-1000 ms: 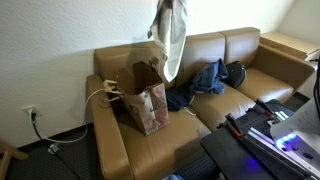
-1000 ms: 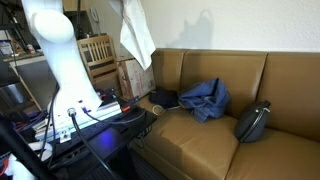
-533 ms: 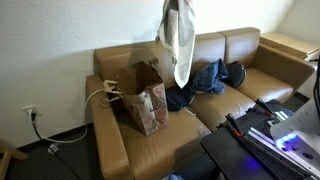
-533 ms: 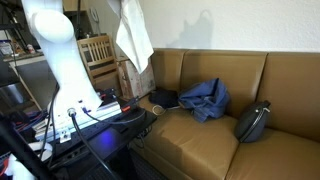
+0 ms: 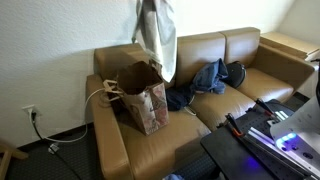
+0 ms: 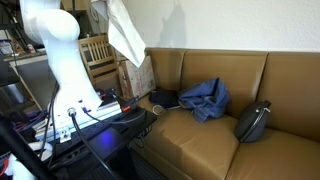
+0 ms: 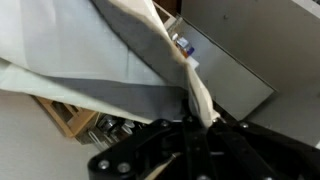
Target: Pick the white cloth on the couch and put it in the bag
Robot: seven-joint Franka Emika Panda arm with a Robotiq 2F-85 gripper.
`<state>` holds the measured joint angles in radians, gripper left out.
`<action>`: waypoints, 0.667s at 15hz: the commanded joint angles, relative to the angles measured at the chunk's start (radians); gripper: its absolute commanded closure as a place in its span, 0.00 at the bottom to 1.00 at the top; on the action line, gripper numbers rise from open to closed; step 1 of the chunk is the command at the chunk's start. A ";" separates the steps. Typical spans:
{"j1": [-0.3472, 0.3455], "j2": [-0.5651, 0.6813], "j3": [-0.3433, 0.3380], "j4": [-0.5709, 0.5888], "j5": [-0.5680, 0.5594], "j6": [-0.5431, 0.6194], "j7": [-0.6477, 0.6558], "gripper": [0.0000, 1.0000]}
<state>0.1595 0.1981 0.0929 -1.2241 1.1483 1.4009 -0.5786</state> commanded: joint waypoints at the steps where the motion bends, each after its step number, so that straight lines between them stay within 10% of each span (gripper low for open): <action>1: 0.048 0.076 0.047 0.250 -0.194 -0.015 0.094 0.99; 10: 0.120 0.089 0.040 0.471 -0.594 0.014 -0.008 0.99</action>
<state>0.2628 0.2563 0.1406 -0.8315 0.6292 1.4098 -0.5338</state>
